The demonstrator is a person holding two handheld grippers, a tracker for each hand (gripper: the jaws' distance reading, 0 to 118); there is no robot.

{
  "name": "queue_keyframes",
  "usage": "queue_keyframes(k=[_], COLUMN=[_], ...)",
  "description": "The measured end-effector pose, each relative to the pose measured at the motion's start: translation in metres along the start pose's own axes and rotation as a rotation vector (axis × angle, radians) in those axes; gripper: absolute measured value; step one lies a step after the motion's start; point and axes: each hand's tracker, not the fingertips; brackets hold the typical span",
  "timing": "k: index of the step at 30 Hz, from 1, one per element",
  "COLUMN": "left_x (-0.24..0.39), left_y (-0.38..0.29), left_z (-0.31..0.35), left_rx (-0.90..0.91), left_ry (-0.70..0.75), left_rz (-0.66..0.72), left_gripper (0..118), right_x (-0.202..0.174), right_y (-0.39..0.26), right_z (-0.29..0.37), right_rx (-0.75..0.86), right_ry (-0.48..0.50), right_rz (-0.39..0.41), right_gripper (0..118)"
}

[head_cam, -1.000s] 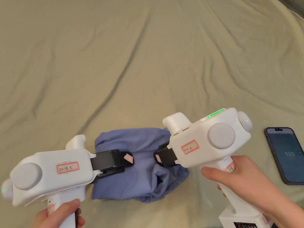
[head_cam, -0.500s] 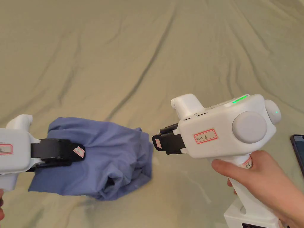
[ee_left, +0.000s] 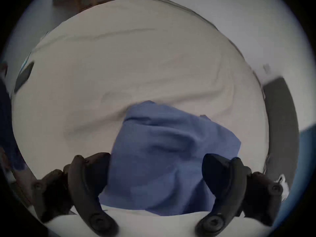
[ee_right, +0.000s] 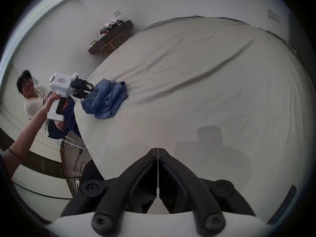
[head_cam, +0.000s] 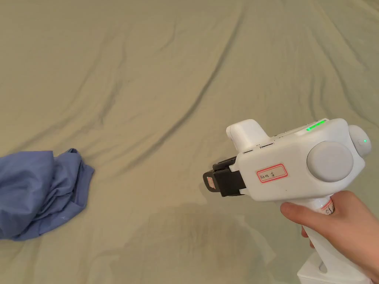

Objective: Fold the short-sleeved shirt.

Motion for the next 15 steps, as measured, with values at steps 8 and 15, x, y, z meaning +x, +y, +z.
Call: queue_keyframes(k=[8, 15], left_x=[0.035, 0.186], left_y=[-0.02, -0.106], left_z=[0.116, 0.189], left_rx=[0.378, 0.784], left_ry=[0.104, -0.053], left_rz=[-0.208, -0.489], left_gripper=[37, 2], right_x=[0.005, 0.009], right_y=[0.004, -0.009], right_z=[0.05, 0.144], right_rx=[0.113, 0.409], right_ry=[-0.071, -0.329], right_rz=[0.038, 0.023], right_gripper=[4, 4])
